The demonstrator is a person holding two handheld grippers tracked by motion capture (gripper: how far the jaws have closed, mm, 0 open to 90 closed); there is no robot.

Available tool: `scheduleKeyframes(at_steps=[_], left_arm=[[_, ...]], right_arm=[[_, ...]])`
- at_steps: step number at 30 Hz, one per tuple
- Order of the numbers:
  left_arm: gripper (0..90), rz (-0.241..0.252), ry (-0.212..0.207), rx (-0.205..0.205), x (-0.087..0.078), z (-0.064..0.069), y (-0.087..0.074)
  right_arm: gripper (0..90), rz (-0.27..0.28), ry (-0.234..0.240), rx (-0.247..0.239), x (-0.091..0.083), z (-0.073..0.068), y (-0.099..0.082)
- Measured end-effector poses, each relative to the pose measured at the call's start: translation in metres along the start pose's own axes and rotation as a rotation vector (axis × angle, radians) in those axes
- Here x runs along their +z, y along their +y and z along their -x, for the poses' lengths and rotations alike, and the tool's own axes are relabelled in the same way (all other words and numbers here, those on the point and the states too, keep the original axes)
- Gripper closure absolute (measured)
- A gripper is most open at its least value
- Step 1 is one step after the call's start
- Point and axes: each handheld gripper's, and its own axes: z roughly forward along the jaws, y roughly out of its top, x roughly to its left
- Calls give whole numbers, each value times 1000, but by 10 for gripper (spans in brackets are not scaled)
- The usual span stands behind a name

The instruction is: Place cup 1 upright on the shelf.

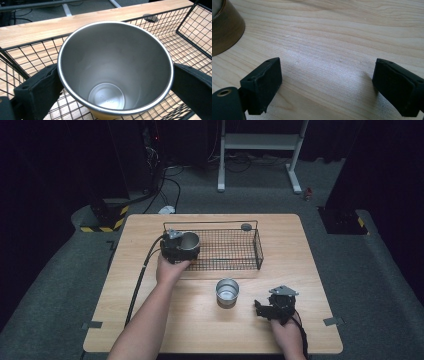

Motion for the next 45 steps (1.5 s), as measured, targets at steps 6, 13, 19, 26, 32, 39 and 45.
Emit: scheduleKeyframes(at_steps=[6,13,19,26,32,39,45], left_arm=[[1,0,5,9,-6,1,1],[1,3,11,9,-13,0,-1],[4,11,3,10,-19,-1,-3],[5,18,-10,11,-25,0,-7],[5,23,-21,7,-32,-1,-12],[5,29,-26,11,-40,-2,-17],[5,36,-29,14,-46,-2,-20]], right_arm=[[88,1,-1,-2,0,0,0],[88,-1,0,2,0,0,0],[88,-1,0,3,0,0,0],[88,-1,0,2,0,0,0],[88,-1,0,2,0,0,0],[88,0,0,2,0,0,0],[88,-1,0,3,0,0,0]])
